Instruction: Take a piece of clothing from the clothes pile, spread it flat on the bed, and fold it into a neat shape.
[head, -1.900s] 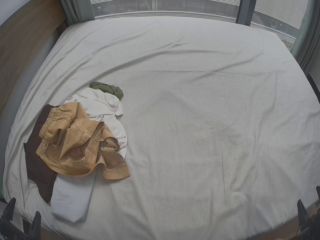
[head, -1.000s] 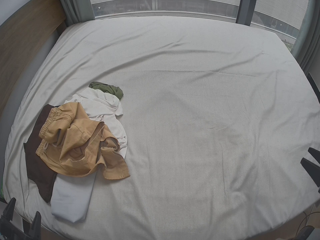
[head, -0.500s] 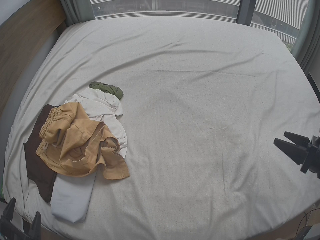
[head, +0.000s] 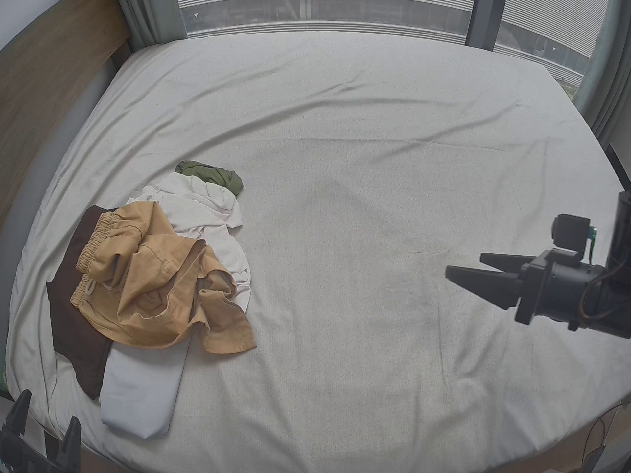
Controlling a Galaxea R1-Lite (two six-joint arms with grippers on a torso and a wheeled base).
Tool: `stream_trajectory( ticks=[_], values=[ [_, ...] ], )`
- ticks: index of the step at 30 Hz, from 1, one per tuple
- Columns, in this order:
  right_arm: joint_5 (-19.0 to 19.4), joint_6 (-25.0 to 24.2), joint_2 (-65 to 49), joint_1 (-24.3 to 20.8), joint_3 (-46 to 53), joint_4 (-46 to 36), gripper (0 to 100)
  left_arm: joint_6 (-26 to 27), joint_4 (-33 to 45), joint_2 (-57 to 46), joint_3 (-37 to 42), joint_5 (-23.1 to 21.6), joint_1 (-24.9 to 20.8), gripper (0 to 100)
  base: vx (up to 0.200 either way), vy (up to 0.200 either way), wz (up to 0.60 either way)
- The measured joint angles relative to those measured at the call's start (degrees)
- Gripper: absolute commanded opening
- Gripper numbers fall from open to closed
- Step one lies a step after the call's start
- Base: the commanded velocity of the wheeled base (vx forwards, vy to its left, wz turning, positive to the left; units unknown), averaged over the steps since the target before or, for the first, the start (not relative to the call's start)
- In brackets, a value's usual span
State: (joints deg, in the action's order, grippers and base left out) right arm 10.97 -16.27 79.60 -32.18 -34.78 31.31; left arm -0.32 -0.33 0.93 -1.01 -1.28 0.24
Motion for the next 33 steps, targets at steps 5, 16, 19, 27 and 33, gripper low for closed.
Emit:
stream_trajectory(
  ticks=[5, 16, 19, 27, 33],
  values=[
    [-0.3, -0.7, 6.2, -2.7, -3.6, 1.3, 100, -0.1, 0.0, 0.0, 0.0, 0.0, 0.0, 100, 0.000, 0.000, 0.00],
    [-0.4, -1.0, 17.5, -6.8, -10.9, 1.8, 100, -0.2, 0.0, 0.0, 0.0, 0.0, 0.0, 100, 0.000, 0.000, 0.00],
    [-0.4, -1.0, 20.2, -7.7, -12.6, 1.8, 100, -0.3, 0.0, 0.0, 0.0, 0.0, 0.0, 100, 0.000, 0.000, 0.00],
    [-0.4, -2.4, 27.2, -10.2, -17.0, 1.8, 100, -0.3, 0.0, 0.0, 0.0, 0.0, 0.0, 100, 0.000, 0.000, 0.00],
    [-0.3, -3.6, 31.7, -11.5, -20.4, 1.8, 100, -0.3, 0.0, 0.0, 0.0, 0.0, 0.0, 100, 0.000, 0.000, 0.00]
  ],
)
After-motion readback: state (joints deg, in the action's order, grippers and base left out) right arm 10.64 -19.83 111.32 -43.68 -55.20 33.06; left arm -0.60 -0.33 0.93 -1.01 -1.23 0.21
